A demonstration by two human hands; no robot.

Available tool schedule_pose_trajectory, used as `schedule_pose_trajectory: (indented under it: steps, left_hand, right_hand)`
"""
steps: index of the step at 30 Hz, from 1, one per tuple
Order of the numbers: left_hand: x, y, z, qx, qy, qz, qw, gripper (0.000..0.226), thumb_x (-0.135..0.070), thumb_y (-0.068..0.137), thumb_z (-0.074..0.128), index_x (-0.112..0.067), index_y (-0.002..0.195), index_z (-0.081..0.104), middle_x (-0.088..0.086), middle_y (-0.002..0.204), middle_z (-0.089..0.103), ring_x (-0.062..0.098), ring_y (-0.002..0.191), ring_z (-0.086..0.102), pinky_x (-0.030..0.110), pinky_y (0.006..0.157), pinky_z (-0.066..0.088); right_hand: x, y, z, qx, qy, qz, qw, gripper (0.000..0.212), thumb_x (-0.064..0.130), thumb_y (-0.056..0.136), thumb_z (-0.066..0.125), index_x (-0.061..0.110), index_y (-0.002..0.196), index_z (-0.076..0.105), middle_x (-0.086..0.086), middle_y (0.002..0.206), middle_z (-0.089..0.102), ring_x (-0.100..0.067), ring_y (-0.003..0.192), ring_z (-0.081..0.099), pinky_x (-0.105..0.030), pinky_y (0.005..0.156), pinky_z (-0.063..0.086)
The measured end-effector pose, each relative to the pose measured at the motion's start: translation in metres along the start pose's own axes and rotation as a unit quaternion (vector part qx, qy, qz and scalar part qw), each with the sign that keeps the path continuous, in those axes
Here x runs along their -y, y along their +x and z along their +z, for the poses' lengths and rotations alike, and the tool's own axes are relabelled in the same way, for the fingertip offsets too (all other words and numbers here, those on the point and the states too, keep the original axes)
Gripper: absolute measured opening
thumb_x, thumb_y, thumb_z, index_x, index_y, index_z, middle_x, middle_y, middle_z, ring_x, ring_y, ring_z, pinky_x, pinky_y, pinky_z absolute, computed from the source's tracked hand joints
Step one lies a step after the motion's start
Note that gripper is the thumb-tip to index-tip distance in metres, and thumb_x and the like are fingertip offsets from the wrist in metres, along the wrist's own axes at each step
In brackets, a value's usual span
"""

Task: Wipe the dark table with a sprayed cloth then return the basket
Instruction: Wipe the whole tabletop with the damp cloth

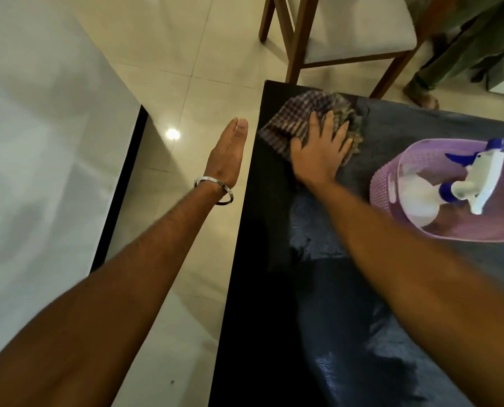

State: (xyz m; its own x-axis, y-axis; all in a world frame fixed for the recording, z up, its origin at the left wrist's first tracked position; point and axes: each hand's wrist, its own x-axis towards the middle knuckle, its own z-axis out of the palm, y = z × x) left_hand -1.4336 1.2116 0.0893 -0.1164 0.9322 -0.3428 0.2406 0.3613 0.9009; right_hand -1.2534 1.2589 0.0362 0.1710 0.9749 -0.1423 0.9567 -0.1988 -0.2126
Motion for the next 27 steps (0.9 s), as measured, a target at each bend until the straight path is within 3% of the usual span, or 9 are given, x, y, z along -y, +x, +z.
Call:
schedule_pose_trajectory:
  steps: [4, 8, 10, 13, 20, 27]
  left_hand:
    - [0.002, -0.012, 0.011, 0.013, 0.022, -0.003, 1.000, 0.062, -0.054, 0.099, 0.027, -0.021, 0.152, 0.023, -0.002, 0.159, 0.024, 0.014, 0.145, 0.024, 0.021, 0.106, 0.017]
    - [0.004, -0.019, 0.021, 0.019, 0.028, 0.004, 0.999, 0.063, -0.055, 0.099, 0.026, -0.022, 0.152, 0.023, -0.003, 0.159, 0.024, 0.015, 0.145, 0.024, 0.022, 0.106, 0.018]
    - [0.005, -0.020, 0.023, 0.022, 0.039, 0.008, 0.999, 0.063, -0.056, 0.099, 0.025, -0.023, 0.152, 0.023, -0.002, 0.159, 0.025, 0.015, 0.145, 0.025, 0.023, 0.105, 0.018]
    - [0.005, -0.020, 0.022, 0.021, 0.038, 0.007, 0.999, 0.066, -0.060, 0.097, 0.026, -0.023, 0.152, 0.025, -0.001, 0.158, 0.028, 0.016, 0.144, 0.028, 0.025, 0.108, 0.020]
    - [0.012, -0.033, 0.022, 0.016, 0.018, 0.004, 1.000, 0.065, -0.058, 0.097, 0.031, -0.021, 0.151, 0.027, -0.001, 0.158, 0.028, 0.015, 0.144, 0.027, 0.023, 0.108, 0.020]
    - [0.027, -0.060, 0.023, 0.026, 0.030, -0.023, 0.999, 0.075, -0.068, 0.089, 0.030, -0.024, 0.150, 0.029, -0.001, 0.156, 0.032, 0.017, 0.142, 0.031, 0.040, 0.117, 0.026]
  right_hand:
    - [0.001, -0.106, 0.011, 0.022, 0.013, -0.103, 0.994, 0.072, 0.056, 0.091, 0.033, 0.028, 0.157, 0.024, -0.008, 0.166, 0.014, -0.041, 0.151, 0.004, -0.057, 0.121, 0.002]
    - [-0.006, -0.176, 0.015, 0.085, -0.013, -0.168, 0.982, 0.080, 0.053, 0.090, 0.043, 0.033, 0.159, 0.009, -0.008, 0.167, 0.002, -0.043, 0.150, -0.007, -0.057, 0.121, -0.005]
    - [-0.006, -0.171, 0.011, 0.098, -0.019, -0.181, 0.978, 0.078, 0.051, 0.092, 0.044, 0.038, 0.158, 0.004, -0.010, 0.167, 0.000, -0.047, 0.149, -0.009, -0.060, 0.120, -0.004]
    - [-0.001, -0.124, 0.004, 0.077, -0.034, -0.169, 0.982, 0.067, 0.050, 0.097, 0.039, 0.041, 0.157, 0.010, -0.014, 0.166, 0.008, -0.053, 0.147, -0.001, -0.066, 0.118, 0.004]
    - [0.002, 0.021, -0.022, 0.127, -0.035, -0.056, 0.990, 0.066, 0.049, 0.098, 0.039, 0.045, 0.156, 0.008, -0.007, 0.167, -0.009, -0.053, 0.147, -0.010, -0.069, 0.116, -0.002]
    - [-0.021, -0.076, -0.005, 0.074, -0.041, -0.150, 0.985, 0.073, 0.054, 0.089, 0.042, 0.041, 0.156, 0.018, -0.005, 0.167, 0.007, -0.051, 0.148, -0.003, -0.069, 0.116, 0.000]
